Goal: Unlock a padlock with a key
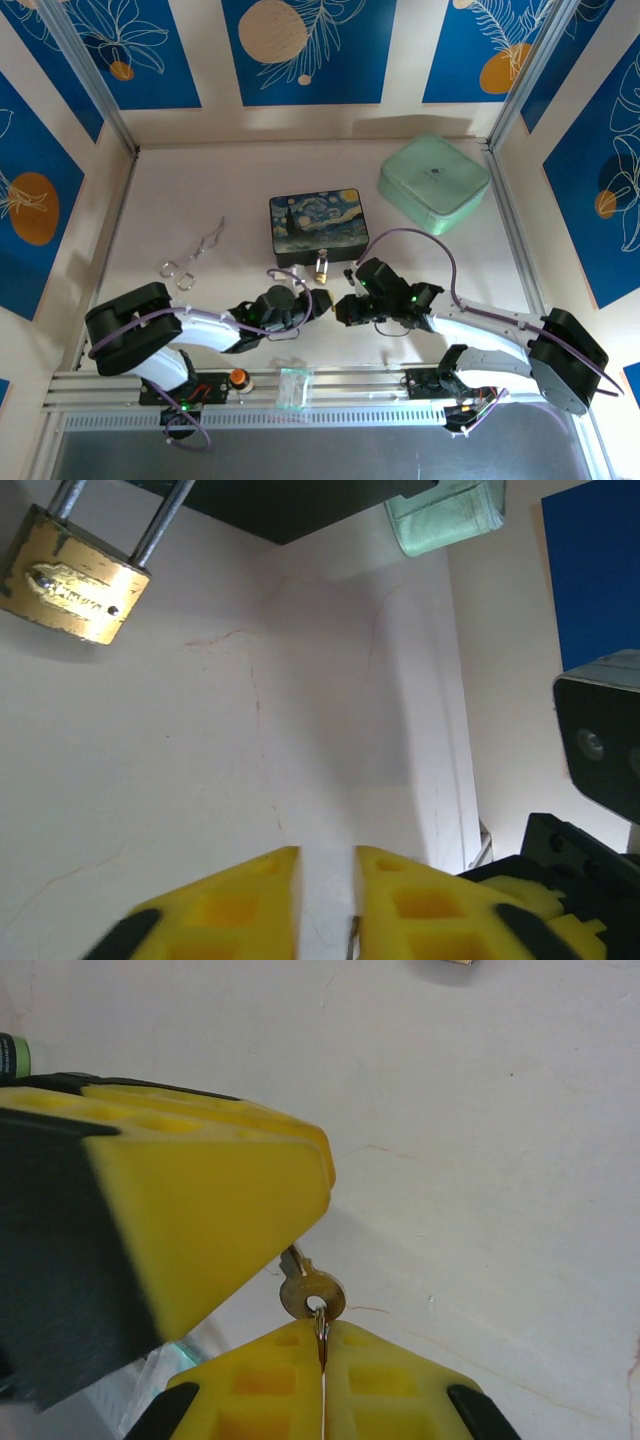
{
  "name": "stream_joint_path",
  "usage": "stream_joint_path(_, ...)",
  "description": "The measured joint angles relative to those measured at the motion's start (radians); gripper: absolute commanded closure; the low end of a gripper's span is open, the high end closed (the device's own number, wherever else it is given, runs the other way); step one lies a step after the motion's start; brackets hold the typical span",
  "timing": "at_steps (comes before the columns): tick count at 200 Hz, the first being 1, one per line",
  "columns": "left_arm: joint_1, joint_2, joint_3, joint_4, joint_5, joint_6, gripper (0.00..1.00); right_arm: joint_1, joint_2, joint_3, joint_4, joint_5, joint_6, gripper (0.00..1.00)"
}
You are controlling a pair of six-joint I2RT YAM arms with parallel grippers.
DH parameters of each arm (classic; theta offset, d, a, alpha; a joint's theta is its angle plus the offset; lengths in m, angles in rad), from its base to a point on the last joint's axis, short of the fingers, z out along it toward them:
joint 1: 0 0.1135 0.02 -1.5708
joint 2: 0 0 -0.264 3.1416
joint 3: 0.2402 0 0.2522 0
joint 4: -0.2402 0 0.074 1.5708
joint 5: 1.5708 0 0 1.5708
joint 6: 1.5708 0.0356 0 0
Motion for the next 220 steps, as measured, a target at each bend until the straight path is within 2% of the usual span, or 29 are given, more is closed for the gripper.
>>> stream_joint_path(27, 0.000, 0.000, 0.018, -0.032, -0.003, 0.003, 1.00, -0.004, 0.000, -0.006, 0.007, -0.007, 0.000, 0.94)
stream_joint_path(46, -0.002, 0.000, 0.027, -0.034, -0.003, 0.011, 1.00, -0.008, 0.000, -0.012, 0.014, -0.012, 0.000, 0.93)
stream_joint_path(53, -0.002, 0.000, 0.027, -0.037, -0.003, 0.011, 1.00, -0.010, 0.000, -0.012, 0.014, -0.014, 0.000, 0.90)
stream_joint_path(61, -0.002, 0.000, 0.027, -0.037, -0.003, 0.011, 1.00, -0.013, 0.000, -0.013, 0.016, -0.016, 0.003, 0.78)
stream_joint_path(69, -0.002, 0.000, 0.027, -0.038, -0.004, 0.011, 1.00, -0.018, -0.002, -0.015, 0.020, -0.022, 0.004, 0.53)
stream_joint_path(73, -0.002, 0.000, 0.027, -0.039, -0.004, 0.011, 1.00, -0.021, -0.005, -0.018, 0.025, -0.025, 0.000, 0.44)
stream_joint_path(88, -0.002, -0.002, 0.027, -0.040, -0.015, 0.011, 1.00, -0.038, -0.034, -0.035, 0.038, -0.035, 0.010, 0.28)
stream_joint_path(100, -0.002, -0.010, 0.023, -0.037, -0.031, 0.011, 1.00, -0.058, -0.077, -0.055, 0.049, -0.046, 0.015, 0.03)
stream_joint_path(106, -0.002, -0.023, 0.019, -0.037, -0.041, 0.011, 1.00, -0.074, -0.107, -0.066, 0.058, -0.057, 0.026, 0.00)
stream_joint_path(139, -0.002, -0.090, 0.008, -0.003, -0.092, 0.001, 1.00, -0.198, -0.222, -0.108, 0.201, -0.151, 0.110, 0.01)
stream_joint_path(173, -0.002, -0.117, -0.013, 0.128, -0.142, -0.040, 1.00, -0.290, -0.165, -0.130, 0.470, -0.296, 0.262, 0.04)
stream_joint_path(184, -0.002, -0.126, -0.013, 0.158, -0.150, -0.054, 1.00, -0.296, -0.145, -0.129, 0.533, -0.330, 0.294, 0.08)
stream_joint_path(205, -0.002, -0.156, -0.013, 0.200, -0.164, -0.076, 1.00, -0.299, -0.137, -0.108, 0.582, -0.372, 0.337, 0.25)
stream_joint_path(220, -0.002, -0.195, -0.013, 0.204, -0.176, -0.077, 1.00, -0.300, -0.134, -0.092, 0.611, -0.391, 0.361, 0.30)
